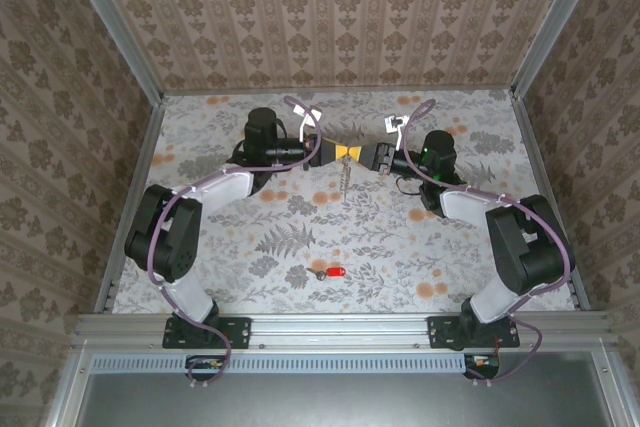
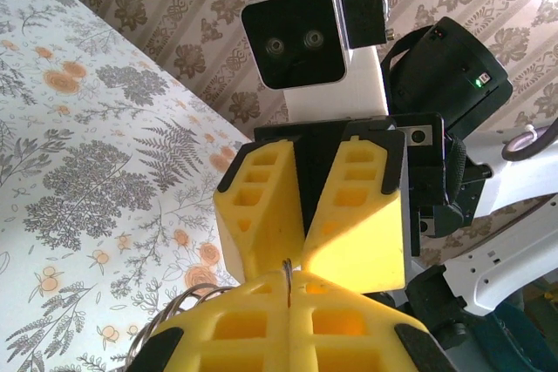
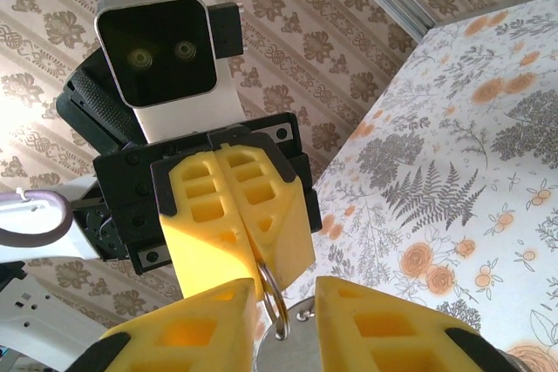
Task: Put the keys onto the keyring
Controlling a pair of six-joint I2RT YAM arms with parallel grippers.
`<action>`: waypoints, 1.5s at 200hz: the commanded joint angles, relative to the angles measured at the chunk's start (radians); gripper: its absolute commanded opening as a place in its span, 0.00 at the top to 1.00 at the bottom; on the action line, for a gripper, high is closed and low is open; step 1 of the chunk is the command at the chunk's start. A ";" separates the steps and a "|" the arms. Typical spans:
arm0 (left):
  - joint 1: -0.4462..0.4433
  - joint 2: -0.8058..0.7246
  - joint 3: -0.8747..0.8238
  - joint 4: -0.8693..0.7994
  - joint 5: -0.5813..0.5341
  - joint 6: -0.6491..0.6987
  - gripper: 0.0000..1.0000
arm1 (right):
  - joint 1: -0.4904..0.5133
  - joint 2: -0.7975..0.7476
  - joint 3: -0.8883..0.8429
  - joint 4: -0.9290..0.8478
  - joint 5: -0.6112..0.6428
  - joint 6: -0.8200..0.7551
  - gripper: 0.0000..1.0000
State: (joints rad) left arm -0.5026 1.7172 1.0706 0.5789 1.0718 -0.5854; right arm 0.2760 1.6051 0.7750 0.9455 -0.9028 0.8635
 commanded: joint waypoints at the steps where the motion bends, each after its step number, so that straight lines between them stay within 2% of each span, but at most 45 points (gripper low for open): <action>1: -0.005 -0.006 0.037 0.016 0.031 0.024 1.00 | 0.007 -0.012 0.029 0.040 -0.014 -0.004 0.75; 11: -0.007 -0.006 0.038 0.015 0.033 0.024 1.00 | 0.007 -0.010 0.029 0.040 -0.016 -0.003 0.76; 25: -0.007 -0.005 0.039 0.013 0.034 0.025 1.00 | 0.007 -0.009 0.027 0.042 -0.019 -0.005 0.84; 32: -0.008 -0.005 0.041 0.010 0.034 0.025 1.00 | 0.007 -0.009 0.025 0.042 -0.019 -0.006 0.89; 41: -0.008 -0.005 0.043 0.009 0.033 0.027 1.00 | 0.007 -0.011 0.026 0.042 -0.021 -0.009 1.00; 63: -0.005 -0.012 0.040 -0.008 0.002 0.025 1.00 | 0.005 -0.016 0.016 0.028 0.001 -0.029 1.00; 79: 0.005 -0.034 0.023 -0.008 -0.064 0.016 0.81 | 0.001 -0.018 0.006 0.030 0.025 -0.038 1.00; 94: 0.026 -0.069 -0.013 -0.015 -0.183 0.006 0.67 | -0.004 -0.015 0.001 0.039 0.042 -0.038 1.00; 117: 0.054 -0.109 -0.076 0.039 -0.281 -0.039 0.58 | -0.011 -0.004 -0.007 0.085 0.057 -0.021 1.00; 159: 0.071 -0.111 -0.123 0.156 -0.277 -0.143 0.57 | -0.014 0.009 -0.026 0.183 0.104 0.017 1.00; 197: 0.053 -0.070 -0.130 0.265 -0.238 -0.221 0.63 | -0.012 0.024 -0.021 0.238 0.123 0.054 1.00; 234: -0.002 -0.037 -0.117 0.311 -0.211 -0.239 0.67 | -0.008 0.031 -0.013 0.233 0.128 0.060 1.00; 300: -0.027 -0.002 -0.099 0.345 -0.207 -0.261 0.71 | -0.006 0.030 -0.008 0.229 0.130 0.065 1.00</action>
State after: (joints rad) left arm -0.5232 1.7012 0.9485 0.8627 0.8448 -0.8227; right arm 0.2665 1.6321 0.7502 1.1194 -0.7883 0.9203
